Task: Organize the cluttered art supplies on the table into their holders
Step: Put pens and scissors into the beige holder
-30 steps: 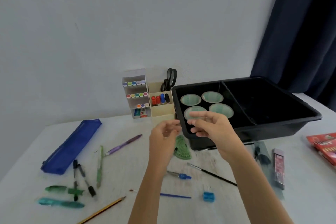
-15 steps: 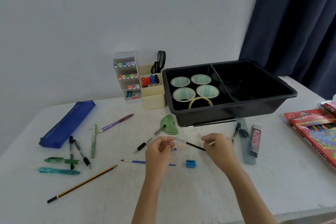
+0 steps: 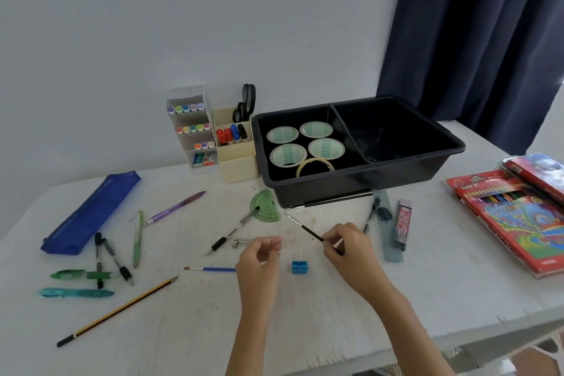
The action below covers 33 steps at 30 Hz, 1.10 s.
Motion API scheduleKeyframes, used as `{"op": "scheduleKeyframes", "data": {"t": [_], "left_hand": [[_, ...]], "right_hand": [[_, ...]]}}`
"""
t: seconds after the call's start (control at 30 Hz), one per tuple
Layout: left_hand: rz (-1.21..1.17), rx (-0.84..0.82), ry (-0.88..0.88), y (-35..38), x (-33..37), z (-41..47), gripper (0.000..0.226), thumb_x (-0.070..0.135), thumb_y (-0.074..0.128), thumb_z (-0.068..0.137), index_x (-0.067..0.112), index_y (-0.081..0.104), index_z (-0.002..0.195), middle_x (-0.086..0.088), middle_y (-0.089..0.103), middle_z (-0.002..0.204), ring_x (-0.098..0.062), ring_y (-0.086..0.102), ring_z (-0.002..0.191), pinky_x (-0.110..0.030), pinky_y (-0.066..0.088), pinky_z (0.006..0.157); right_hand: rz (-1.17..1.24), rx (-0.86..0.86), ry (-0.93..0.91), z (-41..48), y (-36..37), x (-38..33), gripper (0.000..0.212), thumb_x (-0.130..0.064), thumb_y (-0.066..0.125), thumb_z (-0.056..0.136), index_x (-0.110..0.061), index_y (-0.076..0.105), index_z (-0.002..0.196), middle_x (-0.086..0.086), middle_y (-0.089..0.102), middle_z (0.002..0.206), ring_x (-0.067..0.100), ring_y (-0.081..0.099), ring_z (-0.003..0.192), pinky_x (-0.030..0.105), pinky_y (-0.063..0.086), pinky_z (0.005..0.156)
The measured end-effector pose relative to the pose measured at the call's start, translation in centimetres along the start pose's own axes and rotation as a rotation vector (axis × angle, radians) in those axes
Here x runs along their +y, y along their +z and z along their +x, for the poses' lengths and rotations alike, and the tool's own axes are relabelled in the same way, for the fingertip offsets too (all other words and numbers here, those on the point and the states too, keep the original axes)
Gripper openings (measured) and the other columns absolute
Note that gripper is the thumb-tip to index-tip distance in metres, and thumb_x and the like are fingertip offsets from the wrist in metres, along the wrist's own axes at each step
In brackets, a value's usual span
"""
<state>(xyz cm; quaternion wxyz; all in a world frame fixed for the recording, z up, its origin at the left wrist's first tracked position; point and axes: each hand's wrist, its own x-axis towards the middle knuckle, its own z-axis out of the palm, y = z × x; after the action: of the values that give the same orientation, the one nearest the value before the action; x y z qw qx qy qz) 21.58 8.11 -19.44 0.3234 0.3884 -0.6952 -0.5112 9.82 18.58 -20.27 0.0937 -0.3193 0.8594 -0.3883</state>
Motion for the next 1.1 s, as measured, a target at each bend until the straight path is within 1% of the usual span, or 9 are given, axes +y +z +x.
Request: {"op": "scheduleKeyframes", "data": {"t": [0.2, 0.33, 0.43, 0.53, 0.7, 0.8, 0.93, 1.03, 1.1], "left_hand": [[0.023, -0.097, 0.029, 2.5, 0.3, -0.3, 0.023, -0.001, 0.054, 0.088, 0.017, 0.066, 0.090, 0.005, 0.066, 0.087, -0.007, 0.061, 0.083, -0.013, 0.050, 0.071], [0.116, -0.153, 0.129, 4.7, 0.6, 0.7, 0.020, 0.002, 0.052, 0.090, 0.016, 0.066, 0.096, 0.005, 0.065, 0.094, -0.004, 0.058, 0.087, -0.014, 0.049, 0.078], [0.299, -0.204, 0.265, 6.6, 0.6, 2.7, 0.026, 0.004, 0.047, 0.094, 0.010, 0.061, 0.115, 0.001, 0.061, 0.114, -0.007, 0.054, 0.104, -0.013, 0.039, 0.090], [0.469, -0.317, 0.380, 8.4, 0.7, 4.9, 0.036, 0.004, 0.044, 0.094, 0.011, 0.052, 0.129, -0.002, 0.052, 0.130, -0.015, 0.048, 0.119, -0.020, 0.034, 0.102], [0.851, -0.354, 0.522, 10.5, 0.6, 6.9, 0.040, 0.016, 0.039, 0.097, 0.020, 0.041, 0.137, 0.002, 0.042, 0.135, -0.018, 0.040, 0.122, -0.033, 0.026, 0.101], [1.017, -0.277, 0.602, 11.1, 0.7, 6.9, 0.035, 0.019, 0.038, 0.098, 0.020, 0.043, 0.133, 0.000, 0.040, 0.130, -0.020, 0.039, 0.118, -0.035, 0.026, 0.096], [1.047, -0.237, 0.610, 11.7, 0.4, 6.3, 0.030, 0.015, 0.050, 0.094, 0.023, 0.049, 0.123, 0.001, 0.044, 0.124, -0.019, 0.040, 0.113, -0.034, 0.029, 0.092], [0.946, -0.241, 0.623, 11.4, 0.3, 6.2, 0.030, 0.008, 0.078, 0.070, 0.024, 0.063, 0.091, 0.004, 0.057, 0.093, -0.015, 0.054, 0.086, -0.032, 0.040, 0.076], [0.887, -0.256, 0.628, 11.0, 0.2, 6.2, 0.037, 0.003, 0.087, 0.053, 0.022, 0.064, 0.075, 0.005, 0.058, 0.076, -0.013, 0.056, 0.069, -0.027, 0.044, 0.062]], "right_hand": [[-0.034, 0.036, 0.110, -0.3, -3.0, 2.2, 0.024, -0.011, 0.052, 0.092, -0.016, 0.062, 0.113, -0.001, 0.058, 0.098, 0.002, 0.051, 0.073, 0.008, 0.039, 0.061], [-0.094, 0.071, 0.141, -0.5, -4.6, 3.6, 0.023, -0.016, 0.056, 0.092, -0.015, 0.065, 0.113, 0.001, 0.063, 0.107, 0.008, 0.052, 0.081, 0.014, 0.041, 0.075], [-0.123, 0.091, 0.137, -0.7, -5.3, 4.3, 0.024, -0.018, 0.057, 0.092, -0.016, 0.065, 0.114, 0.001, 0.063, 0.109, 0.011, 0.055, 0.089, 0.016, 0.043, 0.081], [-0.103, 0.112, 0.138, -0.8, -6.0, 4.9, 0.020, -0.018, 0.058, 0.091, -0.017, 0.067, 0.109, 0.000, 0.063, 0.104, 0.010, 0.057, 0.085, 0.015, 0.043, 0.077], [-0.109, 0.146, 0.133, -0.5, -7.3, 5.7, 0.018, -0.012, 0.058, 0.090, -0.021, 0.069, 0.102, -0.005, 0.058, 0.096, 0.002, 0.050, 0.078, 0.007, 0.037, 0.063], [-0.109, 0.145, 0.141, -0.3, -7.6, 6.1, 0.020, -0.011, 0.058, 0.090, -0.022, 0.068, 0.102, -0.005, 0.058, 0.096, 0.003, 0.051, 0.079, 0.007, 0.038, 0.064], [-0.083, 0.164, 0.126, 0.1, -7.3, 6.0, 0.022, -0.010, 0.059, 0.089, -0.018, 0.068, 0.108, -0.004, 0.060, 0.100, 0.004, 0.053, 0.082, 0.005, 0.039, 0.067], [-0.071, 0.201, 0.092, 0.5, -7.0, 5.6, 0.021, -0.014, 0.060, 0.089, -0.016, 0.069, 0.108, -0.005, 0.060, 0.097, 0.005, 0.052, 0.082, 0.004, 0.037, 0.069], [-0.063, 0.224, 0.069, 0.9, -6.6, 5.2, 0.021, -0.015, 0.061, 0.089, -0.015, 0.069, 0.108, -0.005, 0.060, 0.095, 0.007, 0.053, 0.083, 0.003, 0.035, 0.070]]}}
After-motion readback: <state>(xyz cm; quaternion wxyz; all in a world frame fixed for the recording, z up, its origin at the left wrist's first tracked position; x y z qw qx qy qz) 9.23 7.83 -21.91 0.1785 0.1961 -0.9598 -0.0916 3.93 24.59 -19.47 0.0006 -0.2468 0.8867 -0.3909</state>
